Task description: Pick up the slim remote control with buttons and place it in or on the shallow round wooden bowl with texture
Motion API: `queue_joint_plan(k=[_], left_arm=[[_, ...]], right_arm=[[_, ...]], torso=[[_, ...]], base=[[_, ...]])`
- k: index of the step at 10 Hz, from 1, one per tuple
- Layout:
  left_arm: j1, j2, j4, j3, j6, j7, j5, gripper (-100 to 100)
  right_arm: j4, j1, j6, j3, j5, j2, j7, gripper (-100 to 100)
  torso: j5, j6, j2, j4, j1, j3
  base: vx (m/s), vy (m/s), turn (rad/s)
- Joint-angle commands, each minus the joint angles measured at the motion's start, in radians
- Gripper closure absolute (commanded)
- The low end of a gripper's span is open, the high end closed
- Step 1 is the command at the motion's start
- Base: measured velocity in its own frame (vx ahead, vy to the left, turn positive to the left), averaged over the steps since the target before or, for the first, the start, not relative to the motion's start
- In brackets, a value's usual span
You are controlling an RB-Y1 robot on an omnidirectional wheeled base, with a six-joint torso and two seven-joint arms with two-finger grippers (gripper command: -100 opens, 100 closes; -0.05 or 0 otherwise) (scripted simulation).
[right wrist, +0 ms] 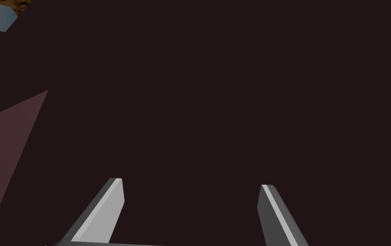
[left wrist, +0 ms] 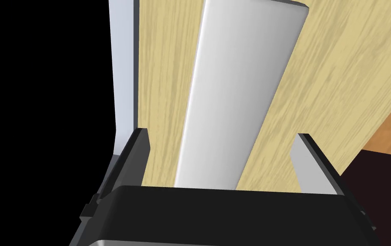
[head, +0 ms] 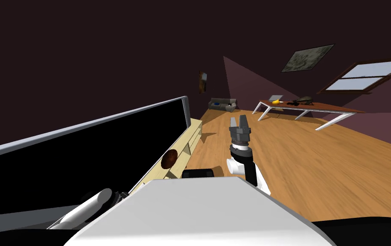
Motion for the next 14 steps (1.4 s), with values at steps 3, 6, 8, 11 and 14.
queue_joint_plan(k=[3, 6, 8, 11, 14], left_arm=[[0.009, 0.01, 0.002, -0.004, 0.024, 0.019, 0.01, 0], [-0.011, -0.051, 0.043, -0.004, -0.004, 0.001, -0.034, -100], [-0.011, -0.053, 0.039, -0.004, -0.004, 0.008, -0.04, -100], [-0.012, -0.054, 0.041, -0.005, -0.005, 0.004, -0.042, 100], [-0.012, -0.054, 0.041, -0.004, -0.005, 0.005, -0.041, 0]], right_arm=[[0.0, 0.0, 0.0, 0.0, 0.0, 0.0, 0.0, 0], [0.0, 0.0, 0.0, 0.0, 0.0, 0.0, 0.0, 0], [0.0, 0.0, 0.0, 0.0, 0.0, 0.0, 0.0, 0], [0.0, 0.0, 0.0, 0.0, 0.0, 0.0, 0.0, 0], [0.0, 0.0, 0.0, 0.0, 0.0, 0.0, 0.0, 0]], torso=[[0.0, 0.0, -0.001, 0.0, 0.0, 0.0], [0.0, 0.0, -0.001, 0.0, 0.0, -0.001], [0.0, 0.0, -0.001, 0.0, 0.0, -0.001], [0.0, -0.001, -0.001, 0.0, -0.001, -0.001], [0.0, -0.001, -0.001, 0.0, -0.001, -0.001]], base=[[-0.005, 0.01, -0.055], [0.0, 0.0, 0.0], [-0.002, 0.003, -0.008], [0.0, 0.0, 0.0], [0.0, 0.0, 0.0]])
